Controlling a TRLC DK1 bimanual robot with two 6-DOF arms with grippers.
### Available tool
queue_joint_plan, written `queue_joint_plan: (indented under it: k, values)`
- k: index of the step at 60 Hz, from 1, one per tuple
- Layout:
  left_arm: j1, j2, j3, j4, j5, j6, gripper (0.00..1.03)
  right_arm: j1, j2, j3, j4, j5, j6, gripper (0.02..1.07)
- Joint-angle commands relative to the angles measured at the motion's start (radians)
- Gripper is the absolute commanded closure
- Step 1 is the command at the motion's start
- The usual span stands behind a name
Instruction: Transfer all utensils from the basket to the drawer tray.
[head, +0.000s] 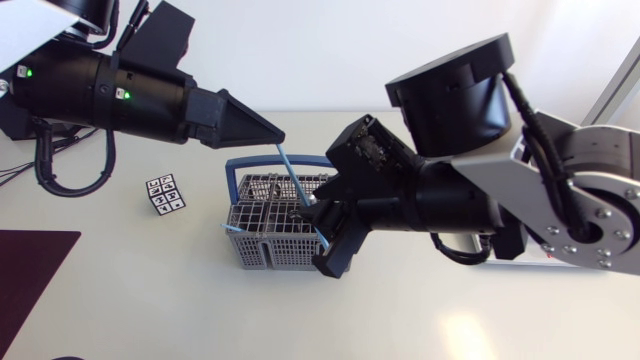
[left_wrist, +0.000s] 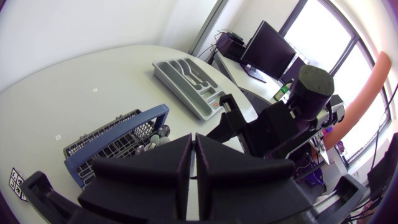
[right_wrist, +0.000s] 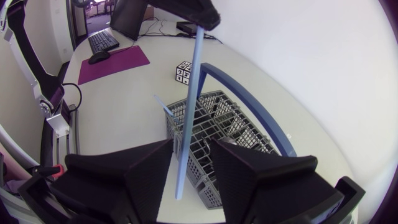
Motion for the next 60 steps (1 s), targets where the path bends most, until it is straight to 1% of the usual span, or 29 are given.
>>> queue_joint_plan:
  k: [1, 3, 5, 7, 10, 14, 20, 22, 29, 38, 40, 43, 45, 47, 52, 56, 60]
  values:
    - [-0.009, 0.012, 0.030, -0.011, 0.014, -0.028, 1.00, -0.011, 0.026, -0.017, 0.013, -0.010, 0.015, 0.72]
    - [-0.009, 0.012, 0.030, -0.010, 0.014, -0.028, 1.00, -0.013, 0.030, -0.017, 0.016, -0.016, 0.018, 0.77]
    - [-0.009, 0.012, 0.030, -0.010, 0.014, -0.028, 1.00, -0.015, 0.035, -0.017, 0.016, -0.024, 0.021, 0.79]
    - [-0.009, 0.012, 0.030, -0.010, 0.014, -0.028, 1.00, -0.016, 0.041, -0.014, 0.016, -0.029, 0.023, 0.85]
    - [-0.009, 0.012, 0.032, -0.010, 0.014, -0.028, 1.00, -0.022, 0.049, -0.011, 0.016, -0.041, 0.035, 0.92]
    - [-0.011, 0.012, 0.030, -0.008, 0.014, -0.026, 1.00, -0.028, 0.047, -0.012, 0.018, -0.047, 0.040, 0.96]
    - [-0.011, 0.007, 0.030, -0.008, 0.014, -0.024, 1.00, -0.028, 0.041, -0.020, 0.016, -0.056, 0.038, 0.98]
    - [-0.011, 0.004, 0.030, -0.005, 0.014, -0.024, 0.99, -0.028, 0.038, -0.024, 0.016, -0.067, 0.037, 1.01]
    - [-0.011, -0.001, 0.036, -0.001, 0.014, -0.024, 0.80, -0.015, 0.021, -0.044, 0.004, -0.079, 0.020, 1.01]
    - [-0.011, -0.008, 0.052, 0.002, 0.014, -0.028, 0.65, -0.004, 0.003, -0.072, -0.007, -0.079, 0.015, 1.01]
    - [-0.009, -0.014, 0.059, 0.002, 0.014, -0.031, 0.60, -0.002, -0.005, -0.077, -0.013, -0.082, 0.015, 1.01]
    - [0.006, -0.037, 0.087, 0.010, 0.014, -0.037, 0.43, -0.002, -0.019, -0.080, -0.027, -0.093, 0.015, 1.01]
    - [0.014, -0.045, 0.098, 0.016, 0.014, -0.043, 0.38, -0.002, -0.029, -0.083, -0.031, -0.096, 0.017, 1.01]
    - [0.037, -0.068, 0.118, 0.044, 0.014, -0.058, 0.32, -0.004, -0.045, -0.089, -0.033, -0.096, 0.020, 1.01]
    - [0.098, -0.109, 0.156, 0.113, 0.014, -0.120, 0.27, -0.011, -0.089, -0.100, -0.038, -0.096, 0.026, 1.01]
    - [0.138, -0.117, 0.193, 0.119, 0.014, -0.129, 0.25, -0.034, -0.134, -0.104, -0.044, -0.096, 0.035, 1.01]
    - [0.201, -0.123, 0.216, 0.118, 0.012, -0.123, 0.25, -0.088, -0.186, -0.106, -0.053, -0.098, 0.052, 1.01]
